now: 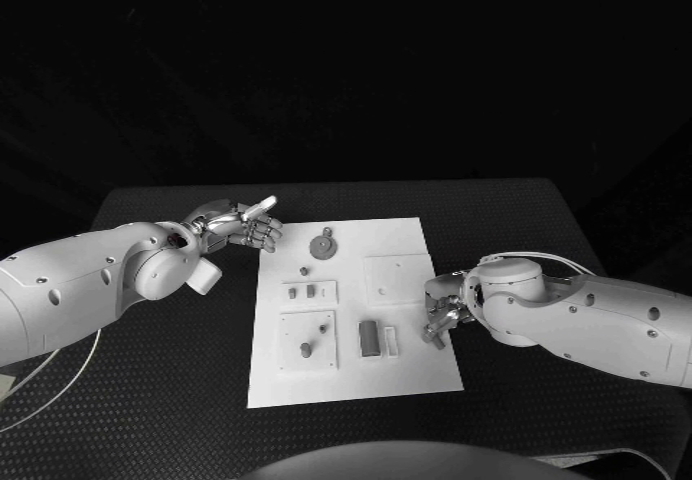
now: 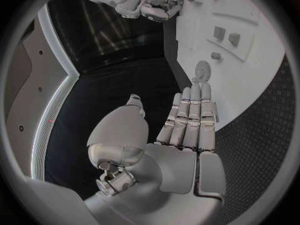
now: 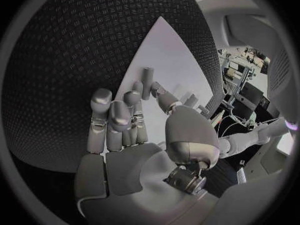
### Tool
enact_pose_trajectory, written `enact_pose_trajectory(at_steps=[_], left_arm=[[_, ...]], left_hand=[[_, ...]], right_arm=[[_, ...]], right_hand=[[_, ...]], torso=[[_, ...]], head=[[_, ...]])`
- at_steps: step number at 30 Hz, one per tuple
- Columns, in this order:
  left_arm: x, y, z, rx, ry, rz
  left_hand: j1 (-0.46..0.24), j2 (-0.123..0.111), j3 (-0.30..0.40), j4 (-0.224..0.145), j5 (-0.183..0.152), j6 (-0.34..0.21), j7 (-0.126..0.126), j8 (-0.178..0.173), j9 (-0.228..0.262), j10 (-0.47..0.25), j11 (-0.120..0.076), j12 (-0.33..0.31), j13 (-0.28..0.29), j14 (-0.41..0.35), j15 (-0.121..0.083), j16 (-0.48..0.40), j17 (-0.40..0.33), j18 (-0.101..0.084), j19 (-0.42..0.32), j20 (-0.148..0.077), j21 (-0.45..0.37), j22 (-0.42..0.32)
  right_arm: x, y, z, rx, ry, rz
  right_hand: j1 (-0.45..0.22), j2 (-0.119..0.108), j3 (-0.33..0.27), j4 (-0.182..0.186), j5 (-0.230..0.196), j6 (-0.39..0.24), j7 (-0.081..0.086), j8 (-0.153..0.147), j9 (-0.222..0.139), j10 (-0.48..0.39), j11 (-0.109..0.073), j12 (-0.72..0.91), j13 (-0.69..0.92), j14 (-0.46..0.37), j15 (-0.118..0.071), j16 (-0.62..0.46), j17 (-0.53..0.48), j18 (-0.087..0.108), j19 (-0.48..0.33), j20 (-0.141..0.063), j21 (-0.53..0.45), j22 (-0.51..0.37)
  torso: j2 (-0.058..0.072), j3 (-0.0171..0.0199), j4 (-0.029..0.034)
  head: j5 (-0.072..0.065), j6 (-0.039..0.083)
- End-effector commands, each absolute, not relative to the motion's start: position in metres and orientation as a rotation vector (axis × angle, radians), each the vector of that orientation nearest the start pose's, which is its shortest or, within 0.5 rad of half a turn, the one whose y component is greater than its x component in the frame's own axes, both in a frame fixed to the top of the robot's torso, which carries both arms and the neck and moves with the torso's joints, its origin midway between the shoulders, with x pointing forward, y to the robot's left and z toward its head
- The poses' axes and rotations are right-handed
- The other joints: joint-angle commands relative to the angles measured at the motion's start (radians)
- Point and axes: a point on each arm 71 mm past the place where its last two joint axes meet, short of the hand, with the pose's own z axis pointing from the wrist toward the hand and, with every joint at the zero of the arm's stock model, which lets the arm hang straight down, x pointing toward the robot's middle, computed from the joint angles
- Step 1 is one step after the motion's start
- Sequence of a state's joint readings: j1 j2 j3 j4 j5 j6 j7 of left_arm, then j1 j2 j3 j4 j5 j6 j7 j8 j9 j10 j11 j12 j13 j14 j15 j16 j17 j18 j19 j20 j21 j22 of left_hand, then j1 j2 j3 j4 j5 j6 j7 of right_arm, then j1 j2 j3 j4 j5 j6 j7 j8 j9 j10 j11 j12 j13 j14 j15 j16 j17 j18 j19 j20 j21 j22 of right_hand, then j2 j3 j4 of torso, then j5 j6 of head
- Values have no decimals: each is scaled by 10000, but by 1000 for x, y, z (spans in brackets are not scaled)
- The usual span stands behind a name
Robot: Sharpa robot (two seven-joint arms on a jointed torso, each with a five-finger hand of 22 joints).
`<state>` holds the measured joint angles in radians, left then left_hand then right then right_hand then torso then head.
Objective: Assemble the parts on the task board
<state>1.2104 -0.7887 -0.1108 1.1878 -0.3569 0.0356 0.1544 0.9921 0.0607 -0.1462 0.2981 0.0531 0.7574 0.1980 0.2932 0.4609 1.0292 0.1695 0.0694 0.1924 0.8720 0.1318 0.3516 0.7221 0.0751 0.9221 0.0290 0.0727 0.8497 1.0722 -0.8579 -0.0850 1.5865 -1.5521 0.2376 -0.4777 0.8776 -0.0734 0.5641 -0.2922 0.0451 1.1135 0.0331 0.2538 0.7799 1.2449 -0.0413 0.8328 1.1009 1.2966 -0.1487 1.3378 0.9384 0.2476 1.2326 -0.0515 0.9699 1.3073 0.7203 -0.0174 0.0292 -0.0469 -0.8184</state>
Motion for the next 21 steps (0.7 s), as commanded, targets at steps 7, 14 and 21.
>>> enact_pose_trajectory(at_steps=[7, 14, 21], left_arm=[[524, 266, -231, -8333, 19028, -12562], [524, 266, -231, -8321, 19045, -12549], [524, 266, -231, -8323, 19075, -12536]], left_hand=[[78, 88, -50, -21, -42, -83, 96, 68, -17, 16, -27, 27, 19, 95, -3, -72, 21, 103, -38, 29, -2, -9], [154, 139, -53, -23, -42, -87, 98, 70, -21, 17, -25, 25, 23, 98, -1, -85, 36, 100, -43, 31, -2, -8], [168, 147, -59, -23, -42, -87, 99, 71, -22, 17, -25, 24, 24, 99, 0, -88, 40, 99, -44, 32, -2, -7]], right_arm=[[417, -210, -303, -2208, 24027, 2607], [415, -209, -300, -37, 24151, 4122], [417, -210, -295, 1649, 24004, 5130]], right_hand=[[214, 534, -150, -1, 48, -538, 407, -371, -106, -7, 36, 100, -8, -39, 57, 9, 3, 142, -31, 40, 46, 156], [21, 703, -289, 14, 47, -441, 390, -366, -141, 23, 21, 123, -14, -32, 48, 34, 16, 142, -17, 66, 61, 160], [-219, 732, -376, 60, 47, -338, 362, -355, -172, 43, -6, 135, -23, -25, 24, 51, 23, 142, 11, 71, 60, 149]], torso=[[0, 5, 9], [-3, 0, 10], [-2, -10, 8]], head=[[-11, -27], [9, -54], [14, -50]])
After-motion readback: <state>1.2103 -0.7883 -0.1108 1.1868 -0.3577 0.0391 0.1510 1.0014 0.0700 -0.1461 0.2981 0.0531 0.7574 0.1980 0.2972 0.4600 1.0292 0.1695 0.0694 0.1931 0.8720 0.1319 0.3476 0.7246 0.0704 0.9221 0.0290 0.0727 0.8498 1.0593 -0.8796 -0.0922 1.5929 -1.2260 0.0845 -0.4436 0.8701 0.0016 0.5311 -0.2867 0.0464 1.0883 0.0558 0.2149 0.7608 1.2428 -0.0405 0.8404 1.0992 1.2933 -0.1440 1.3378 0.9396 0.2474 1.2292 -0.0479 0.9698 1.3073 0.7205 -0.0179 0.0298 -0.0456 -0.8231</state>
